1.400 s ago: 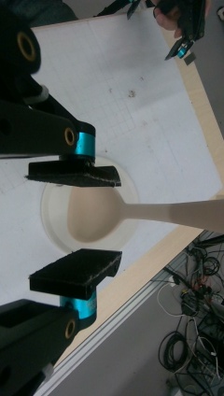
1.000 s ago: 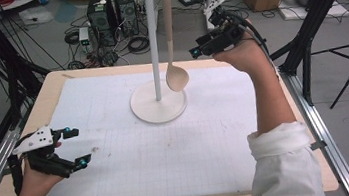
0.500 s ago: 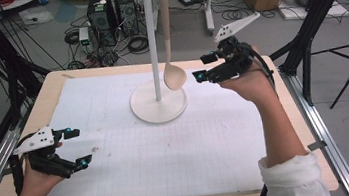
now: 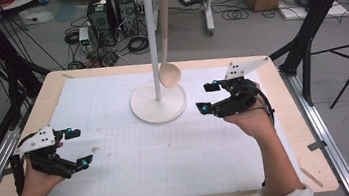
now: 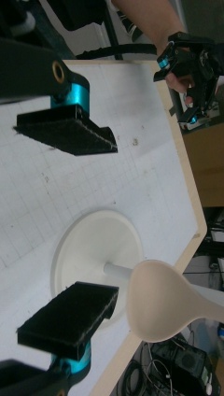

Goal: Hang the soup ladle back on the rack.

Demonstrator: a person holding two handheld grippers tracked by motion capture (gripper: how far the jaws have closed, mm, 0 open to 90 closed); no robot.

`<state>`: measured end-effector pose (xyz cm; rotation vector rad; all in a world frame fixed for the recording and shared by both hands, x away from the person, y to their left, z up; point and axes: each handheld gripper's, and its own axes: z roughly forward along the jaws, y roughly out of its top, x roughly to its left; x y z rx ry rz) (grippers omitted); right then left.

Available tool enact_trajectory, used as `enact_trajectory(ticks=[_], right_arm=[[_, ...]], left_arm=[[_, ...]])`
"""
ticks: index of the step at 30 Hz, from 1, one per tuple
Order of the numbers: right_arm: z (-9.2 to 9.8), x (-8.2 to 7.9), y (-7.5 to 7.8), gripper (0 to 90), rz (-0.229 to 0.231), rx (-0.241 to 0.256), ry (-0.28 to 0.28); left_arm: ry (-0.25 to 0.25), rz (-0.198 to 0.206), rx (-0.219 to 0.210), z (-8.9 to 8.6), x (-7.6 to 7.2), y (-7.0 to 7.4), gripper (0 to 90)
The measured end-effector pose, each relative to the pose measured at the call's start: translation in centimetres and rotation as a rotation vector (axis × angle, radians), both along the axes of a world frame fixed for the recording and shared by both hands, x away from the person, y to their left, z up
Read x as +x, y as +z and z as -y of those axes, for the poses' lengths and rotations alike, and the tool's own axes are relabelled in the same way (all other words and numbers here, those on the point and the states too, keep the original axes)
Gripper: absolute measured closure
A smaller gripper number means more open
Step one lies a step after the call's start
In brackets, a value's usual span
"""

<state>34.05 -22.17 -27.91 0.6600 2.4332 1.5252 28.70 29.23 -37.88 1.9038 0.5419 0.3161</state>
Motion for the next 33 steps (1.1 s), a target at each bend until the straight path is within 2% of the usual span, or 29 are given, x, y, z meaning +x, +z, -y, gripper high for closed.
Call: enact_trajectory(ticks=[4,10,11,17,19,23,25,28,31,33], right_arm=[[0.2,-0.3,-0.9,20.4,0.019,0.014,-0.007],[0.1,-0.7,-2.5,17.1,0.019,0.008,-0.03],[0.2,-0.9,-3.1,15.1,0.021,0.031,-0.035],[0.4,-1.6,-4.9,12.2,0.027,0.088,-0.035],[0.7,-2.0,-5.6,12.1,0.045,0.112,-0.034],[1.2,-2.4,-7.0,12.2,0.018,0.151,-0.027],[1.4,-2.5,-7.5,12.2,0.008,0.148,-0.039],[1.7,-2.8,-8.0,12.3,0.027,0.14,-0.069],[1.9,-3.2,-8.4,12.5,0.082,0.114,-0.12],[1.9,-3.1,-8.7,12.5,0.089,0.099,-0.131]], left_arm=[[0.002,0.0,0.001,0.0,0.0,0.0,1.7],[0.0,0.001,0.003,0.0,0.0,-0.1,1.7],[0.001,0.0,0.003,0.0,0.1,-0.1,1.7],[-0.005,-0.002,0.004,0.1,0.1,-0.2,1.7],[-0.006,-0.005,0.003,0.2,0.1,-0.2,1.7],[-0.008,-0.009,0.004,0.2,0.2,-0.3,1.7],[-0.008,-0.011,0.005,0.3,0.2,-0.4,1.7],[-0.008,-0.013,0.008,0.5,0.2,-0.5,1.7],[-0.01,-0.016,0.008,0.5,0.3,-0.6,1.7],[-0.012,-0.018,0.011,0.6,0.4,-0.7,1.7]])
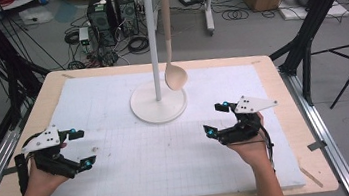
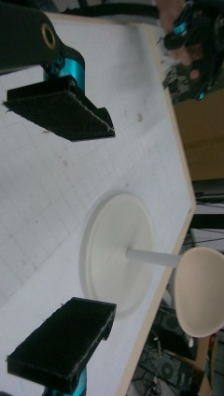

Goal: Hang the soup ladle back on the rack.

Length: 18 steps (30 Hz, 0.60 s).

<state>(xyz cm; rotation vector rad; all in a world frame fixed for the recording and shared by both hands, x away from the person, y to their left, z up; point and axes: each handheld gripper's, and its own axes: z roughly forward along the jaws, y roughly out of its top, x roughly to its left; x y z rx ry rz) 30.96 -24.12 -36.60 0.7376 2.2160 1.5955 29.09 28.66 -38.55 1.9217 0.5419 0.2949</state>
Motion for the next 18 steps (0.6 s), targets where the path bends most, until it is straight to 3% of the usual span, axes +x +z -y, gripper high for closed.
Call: enact_trajectory(ticks=[2,6,12,18], right_arm=[[0.1,0.0,0.0,12.6,0.01,-0.025,-0.026],[0.1,0.2,-0.2,12.6,0.006,-0.035,-0.022],[-0.6,0.9,-1.2,12.6,-0.043,-0.085,-0.004],[-0.6,1.0,-1.5,12.9,-0.066,-0.087,0.011]], left_arm=[[0.0,0.001,0.002,0.0,0.1,0.0,1.7],[0.002,0.0,0.001,0.1,0.1,0.0,1.7],[0.0,-0.002,-0.016,-0.2,0.1,0.0,1.7],[-0.005,-0.002,-0.012,0.0,0.2,0.0,1.7]])
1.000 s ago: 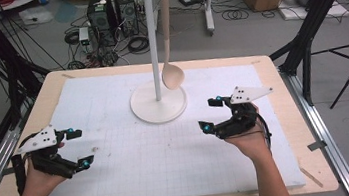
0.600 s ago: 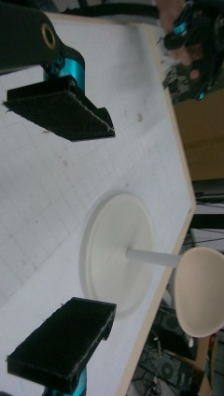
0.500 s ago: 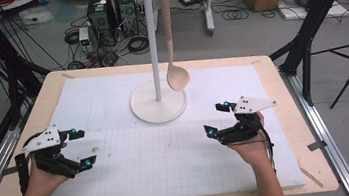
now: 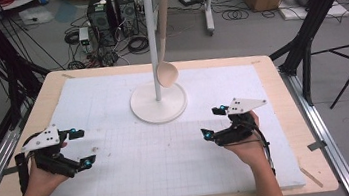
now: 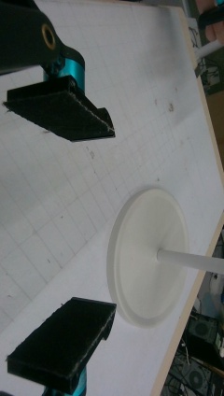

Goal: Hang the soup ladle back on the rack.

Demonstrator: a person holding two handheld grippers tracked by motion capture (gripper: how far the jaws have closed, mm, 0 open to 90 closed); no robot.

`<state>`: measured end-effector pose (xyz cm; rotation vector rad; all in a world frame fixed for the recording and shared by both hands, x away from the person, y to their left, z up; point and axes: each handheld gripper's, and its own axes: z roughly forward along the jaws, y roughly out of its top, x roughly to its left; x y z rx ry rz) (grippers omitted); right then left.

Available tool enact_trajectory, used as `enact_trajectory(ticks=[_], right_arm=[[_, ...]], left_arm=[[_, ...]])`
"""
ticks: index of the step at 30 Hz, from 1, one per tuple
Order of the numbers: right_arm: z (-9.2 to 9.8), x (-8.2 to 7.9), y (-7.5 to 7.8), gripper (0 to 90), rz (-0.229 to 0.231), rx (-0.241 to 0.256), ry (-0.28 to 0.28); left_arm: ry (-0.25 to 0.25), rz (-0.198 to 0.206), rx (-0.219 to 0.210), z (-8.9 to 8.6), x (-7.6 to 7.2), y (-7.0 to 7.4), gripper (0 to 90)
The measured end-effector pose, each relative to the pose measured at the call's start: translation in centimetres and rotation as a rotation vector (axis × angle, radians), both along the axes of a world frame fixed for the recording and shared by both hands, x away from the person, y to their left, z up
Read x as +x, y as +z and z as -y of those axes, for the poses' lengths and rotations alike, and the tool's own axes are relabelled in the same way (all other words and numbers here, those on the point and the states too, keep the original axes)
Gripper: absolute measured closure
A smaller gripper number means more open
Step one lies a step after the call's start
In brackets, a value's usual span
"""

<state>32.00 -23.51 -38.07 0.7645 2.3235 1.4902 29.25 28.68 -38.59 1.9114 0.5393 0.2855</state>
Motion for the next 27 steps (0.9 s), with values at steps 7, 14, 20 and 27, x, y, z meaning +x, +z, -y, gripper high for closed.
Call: enact_trajectory(ticks=[7,14,20,27], right_arm=[[0.3,-0.05,0.02,13.5,-0.008,0.007,-0.005],[0.2,0.04,-0.07,13.6,-0.018,0.002,0.001],[-0.01,0.08,-0.19,13.6,-0.023,-0.01,0.007],[-0.09,0.1,-0.19,13.7,-0.018,-0.013,0.007]], left_arm=[[-0.006,-0.008,0.002,0.08,0.12,-0.3,1.7],[-0.008,-0.001,0.001,0.14,0.1,-0.15,1.7],[-0.002,-0.001,0.0,0.03,0.02,-0.08,1.7],[-0.003,-0.001,0.001,0.06,0.1,-0.12,1.7]])
